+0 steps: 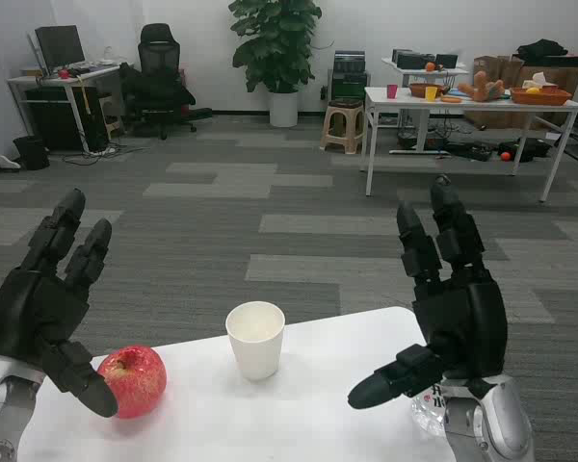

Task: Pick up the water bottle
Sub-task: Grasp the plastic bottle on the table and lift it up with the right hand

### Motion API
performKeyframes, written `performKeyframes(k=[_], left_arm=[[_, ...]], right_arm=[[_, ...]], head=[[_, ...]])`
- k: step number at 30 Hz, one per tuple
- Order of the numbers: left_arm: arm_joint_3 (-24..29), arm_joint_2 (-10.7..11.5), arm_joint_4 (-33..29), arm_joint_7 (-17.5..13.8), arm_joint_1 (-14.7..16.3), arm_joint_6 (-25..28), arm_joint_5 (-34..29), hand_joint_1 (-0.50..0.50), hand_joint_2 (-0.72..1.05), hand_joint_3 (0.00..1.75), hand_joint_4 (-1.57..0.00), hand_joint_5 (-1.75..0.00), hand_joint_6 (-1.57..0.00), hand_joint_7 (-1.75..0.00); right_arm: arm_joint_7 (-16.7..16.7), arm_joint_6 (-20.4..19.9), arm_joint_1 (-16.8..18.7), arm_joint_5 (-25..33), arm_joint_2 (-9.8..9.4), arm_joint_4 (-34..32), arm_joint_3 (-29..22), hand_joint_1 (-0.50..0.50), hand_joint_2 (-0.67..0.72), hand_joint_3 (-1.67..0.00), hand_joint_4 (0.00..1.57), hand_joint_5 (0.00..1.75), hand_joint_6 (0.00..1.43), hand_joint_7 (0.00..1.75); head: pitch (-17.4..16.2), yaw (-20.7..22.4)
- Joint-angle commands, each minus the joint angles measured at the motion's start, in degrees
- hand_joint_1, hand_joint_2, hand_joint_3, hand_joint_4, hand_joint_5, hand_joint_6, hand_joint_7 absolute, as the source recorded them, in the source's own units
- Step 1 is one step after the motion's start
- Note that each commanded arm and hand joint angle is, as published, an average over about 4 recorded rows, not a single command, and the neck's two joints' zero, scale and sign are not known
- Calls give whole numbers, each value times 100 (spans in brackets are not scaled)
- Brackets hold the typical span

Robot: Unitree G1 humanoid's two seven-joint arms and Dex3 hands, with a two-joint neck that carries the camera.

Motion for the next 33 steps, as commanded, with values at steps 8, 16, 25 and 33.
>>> performKeyframes(k=[8,16,25,33], left_arm=[[27,-392,-128,63,-305,-67,132,-50,-55,9,0,0,0,0],[27,-385,-154,63,-289,-67,132,-50,-55,9,0,0,0,0],[27,-385,-130,63,-285,-67,132,-50,-55,9,0,0,0,0],[62,-394,-95,63,-278,-67,132,-50,-55,9,0,0,0,0]], right_arm=[[-1983,-2917,-789,-455,-52,1601,934,-46,53,-8,0,0,0,0],[-1983,-2917,-782,-455,-52,1592,943,-46,53,-8,0,0,0,0],[-1983,-2909,-789,-448,-52,1601,981,-46,53,-8,0,0,0,0],[-1988,-2917,-679,-508,-56,1460,829,-46,50,-8,0,0,0,0]], head=[[242,65],[234,71],[107,89],[-238,-589]])
